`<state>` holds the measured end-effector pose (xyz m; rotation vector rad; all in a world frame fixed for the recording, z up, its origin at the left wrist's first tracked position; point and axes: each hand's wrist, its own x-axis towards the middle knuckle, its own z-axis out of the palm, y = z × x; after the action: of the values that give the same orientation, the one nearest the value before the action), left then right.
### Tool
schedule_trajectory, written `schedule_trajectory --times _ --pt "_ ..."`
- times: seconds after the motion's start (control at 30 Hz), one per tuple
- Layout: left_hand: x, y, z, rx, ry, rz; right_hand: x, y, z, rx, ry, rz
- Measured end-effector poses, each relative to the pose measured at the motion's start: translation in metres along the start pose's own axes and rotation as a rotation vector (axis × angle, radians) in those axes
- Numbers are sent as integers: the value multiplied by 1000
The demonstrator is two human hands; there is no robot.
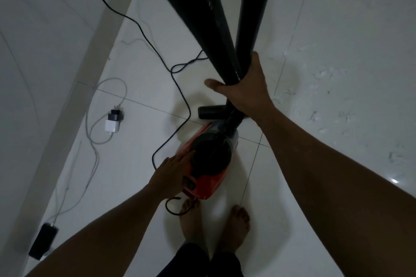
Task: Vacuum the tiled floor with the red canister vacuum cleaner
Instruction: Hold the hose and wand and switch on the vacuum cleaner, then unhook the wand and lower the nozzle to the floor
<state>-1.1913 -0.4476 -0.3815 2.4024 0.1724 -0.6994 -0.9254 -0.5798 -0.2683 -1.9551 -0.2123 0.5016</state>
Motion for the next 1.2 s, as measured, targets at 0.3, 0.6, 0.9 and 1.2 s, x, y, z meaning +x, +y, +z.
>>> schedule_trajectory --times 0.3,0.6,0.9,1.2 --pt "-12 152 -184 -780 809 147 -14 -41 -38 33 -111 79" --pt "-52 257 -303 -960 860 425 -24 -84 -56 -105 -274 171" --pt "-93 276 -329 -1071 665 228 -27 -173 -108 -378 -565 261" --pt "-162 338 -420 -980 614 345 -53 -316 -163 -184 -276 265"
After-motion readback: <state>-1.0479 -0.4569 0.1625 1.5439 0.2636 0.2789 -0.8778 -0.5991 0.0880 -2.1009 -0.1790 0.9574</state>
